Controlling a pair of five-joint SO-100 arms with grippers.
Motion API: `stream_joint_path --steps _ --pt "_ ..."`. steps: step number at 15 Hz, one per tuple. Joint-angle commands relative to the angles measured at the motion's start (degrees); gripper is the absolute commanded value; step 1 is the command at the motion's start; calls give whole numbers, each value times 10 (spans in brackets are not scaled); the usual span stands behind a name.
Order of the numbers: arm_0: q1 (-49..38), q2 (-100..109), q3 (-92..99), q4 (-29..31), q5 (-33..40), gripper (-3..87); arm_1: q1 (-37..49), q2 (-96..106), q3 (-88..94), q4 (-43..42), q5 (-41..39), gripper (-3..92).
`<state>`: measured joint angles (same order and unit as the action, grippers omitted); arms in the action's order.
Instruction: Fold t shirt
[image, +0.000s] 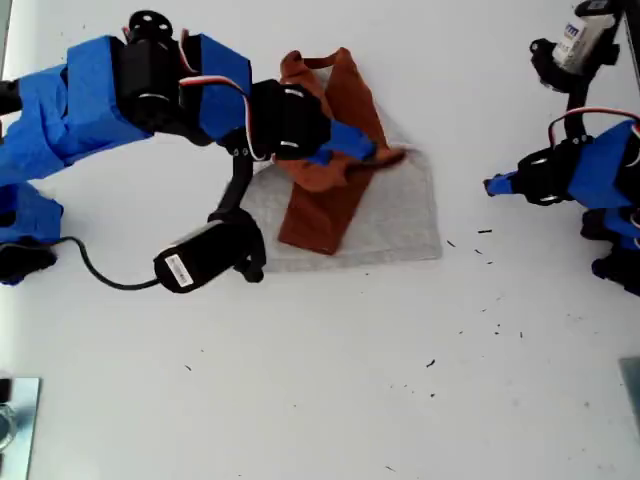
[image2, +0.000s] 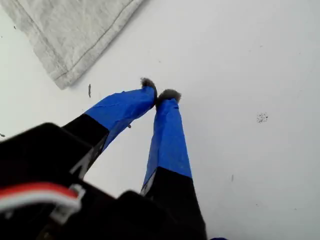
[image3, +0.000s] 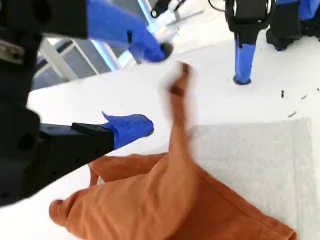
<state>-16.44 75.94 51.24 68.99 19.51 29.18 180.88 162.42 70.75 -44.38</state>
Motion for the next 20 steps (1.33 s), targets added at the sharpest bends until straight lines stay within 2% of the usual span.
stream_joint_path --steps 1,3,4,7,9,11,12,14,15,17,18,19,20 --pt "-33 98 8 12 11 315 4 4 -9 -5 8 36" --pt "-78 193 105 48 10 302 4 4 -11 -4 8 36" --pt "-94 270 208 31 11 273 4 4 -11 -4 8 36" --pt "-127 568 673 -95 -17 225 4 4 -12 -4 6 36" --pt "-128 663 893 -139 -81 184 2 4 -11 -4 7 35" --pt "-113 750 1035 -174 -158 166 -2 3 -10 -4 10 35" --pt "-112 775 1048 -163 -161 158 -2 3 -12 -3 14 35" --pt "-105 744 961 -94 -157 205 4 -49 -76 27 44 65" --pt "-89 681 880 -40 -161 241 5 -125 -150 54 53 231" --pt "13 571 691 54 -207 281 -22 -257 -327 114 71 380" --pt "57 541 626 79 -233 296 -48 -317 -418 149 74 443" --pt "93 515 585 95 -254 292 -65 -377 -506 192 85 389" --pt "123 493 566 101 -274 291 -84 -426 -573 221 96 385"
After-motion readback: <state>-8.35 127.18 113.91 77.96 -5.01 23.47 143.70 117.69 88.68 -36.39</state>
